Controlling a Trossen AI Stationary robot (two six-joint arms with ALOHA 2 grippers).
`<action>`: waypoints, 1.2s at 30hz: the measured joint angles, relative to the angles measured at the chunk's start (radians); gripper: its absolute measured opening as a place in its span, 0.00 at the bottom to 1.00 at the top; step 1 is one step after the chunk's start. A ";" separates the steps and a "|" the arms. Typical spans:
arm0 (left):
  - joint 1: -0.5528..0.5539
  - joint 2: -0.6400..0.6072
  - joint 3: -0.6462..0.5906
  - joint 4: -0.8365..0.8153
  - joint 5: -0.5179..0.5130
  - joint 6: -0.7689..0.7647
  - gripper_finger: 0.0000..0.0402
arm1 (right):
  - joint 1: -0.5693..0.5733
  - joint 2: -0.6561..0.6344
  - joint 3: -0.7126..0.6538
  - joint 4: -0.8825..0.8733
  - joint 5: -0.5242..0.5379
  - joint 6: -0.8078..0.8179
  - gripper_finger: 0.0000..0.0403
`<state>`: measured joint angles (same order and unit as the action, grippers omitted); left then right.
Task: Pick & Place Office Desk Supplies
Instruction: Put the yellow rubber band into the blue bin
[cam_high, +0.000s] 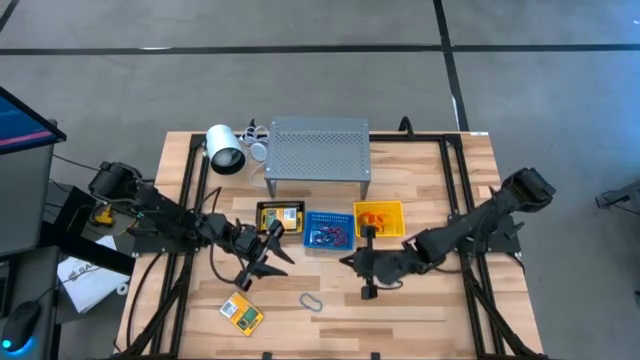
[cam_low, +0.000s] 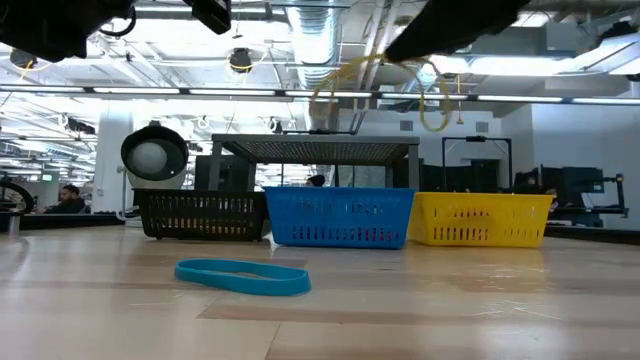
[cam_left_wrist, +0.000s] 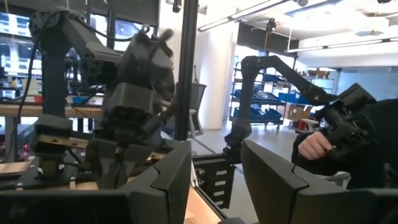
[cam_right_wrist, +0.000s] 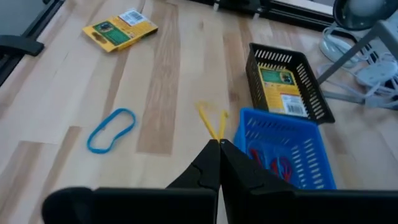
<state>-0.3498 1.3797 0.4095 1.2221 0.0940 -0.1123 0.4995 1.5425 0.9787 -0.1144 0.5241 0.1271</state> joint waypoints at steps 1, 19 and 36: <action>0.002 -0.002 0.000 -0.003 0.000 0.000 0.34 | -0.016 0.000 0.000 0.009 -0.018 -0.015 0.00; 0.001 -0.293 -0.002 -0.400 0.007 0.000 0.34 | -0.282 0.000 -0.034 0.155 -0.296 -0.213 0.00; 0.003 -0.381 -0.002 -0.613 -0.123 0.003 0.34 | -0.399 0.000 -0.231 0.440 -0.374 -0.205 0.00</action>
<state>-0.3466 0.9989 0.4076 0.6094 -0.0294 -0.1089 0.1006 1.5425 0.7481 0.3260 0.1502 -0.0784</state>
